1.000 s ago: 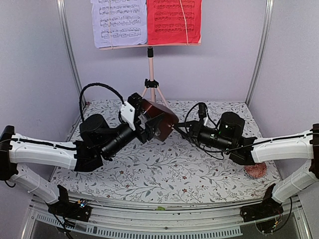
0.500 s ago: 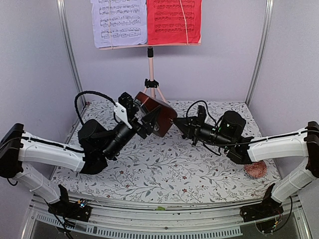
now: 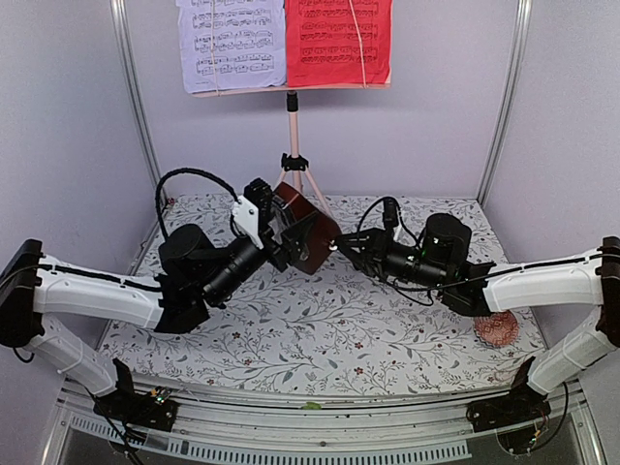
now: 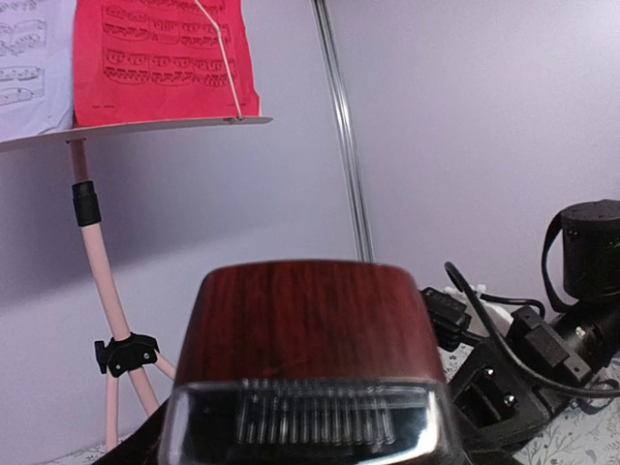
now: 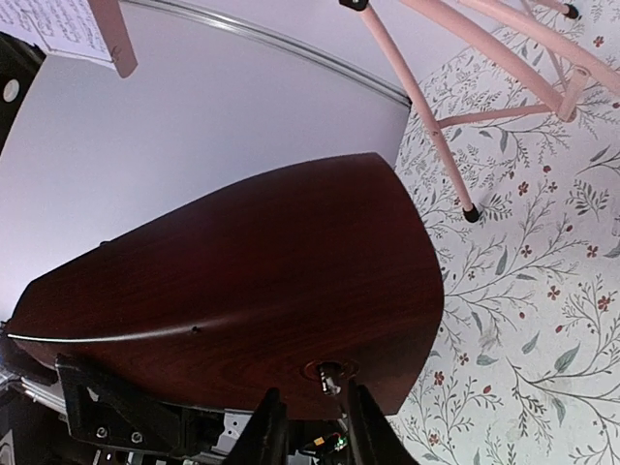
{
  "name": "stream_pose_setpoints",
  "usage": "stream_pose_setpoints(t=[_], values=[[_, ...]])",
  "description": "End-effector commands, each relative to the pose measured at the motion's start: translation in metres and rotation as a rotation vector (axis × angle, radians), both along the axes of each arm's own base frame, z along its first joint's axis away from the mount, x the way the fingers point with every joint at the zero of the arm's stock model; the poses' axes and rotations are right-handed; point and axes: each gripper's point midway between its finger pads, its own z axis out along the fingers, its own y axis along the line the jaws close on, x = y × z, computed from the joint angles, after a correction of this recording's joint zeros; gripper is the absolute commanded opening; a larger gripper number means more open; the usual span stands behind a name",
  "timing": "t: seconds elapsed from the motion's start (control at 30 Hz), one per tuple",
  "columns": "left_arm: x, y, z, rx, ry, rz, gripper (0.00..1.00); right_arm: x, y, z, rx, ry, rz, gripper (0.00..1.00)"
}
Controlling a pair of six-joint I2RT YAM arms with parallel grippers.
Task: Set up the instrument practice props
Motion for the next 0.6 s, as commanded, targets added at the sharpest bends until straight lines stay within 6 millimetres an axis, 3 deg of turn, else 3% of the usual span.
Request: stream_pose_setpoints(t=[0.0,0.13,0.3,0.43,0.57], values=[[-0.007,0.020,0.079,-0.124,-0.063,-0.004,0.00,0.008,-0.017,0.010,-0.191,-0.326,-0.078,0.33],[-0.007,0.018,0.087,-0.071,-0.029,-0.012,0.00,0.009,-0.031,0.031,-0.306,-0.567,-0.156,0.48],[-0.010,0.019,0.101,-0.016,0.008,-0.023,0.00,0.002,-0.045,0.057,-0.497,-0.939,-0.307,0.59],[-0.017,0.016,0.117,0.036,0.020,-0.054,0.00,-0.018,-0.055,0.083,-0.607,-1.339,-0.453,0.60],[-0.023,0.004,0.123,0.138,0.026,-0.079,0.00,-0.026,-0.053,0.093,-0.740,-1.609,-0.568,0.60]])
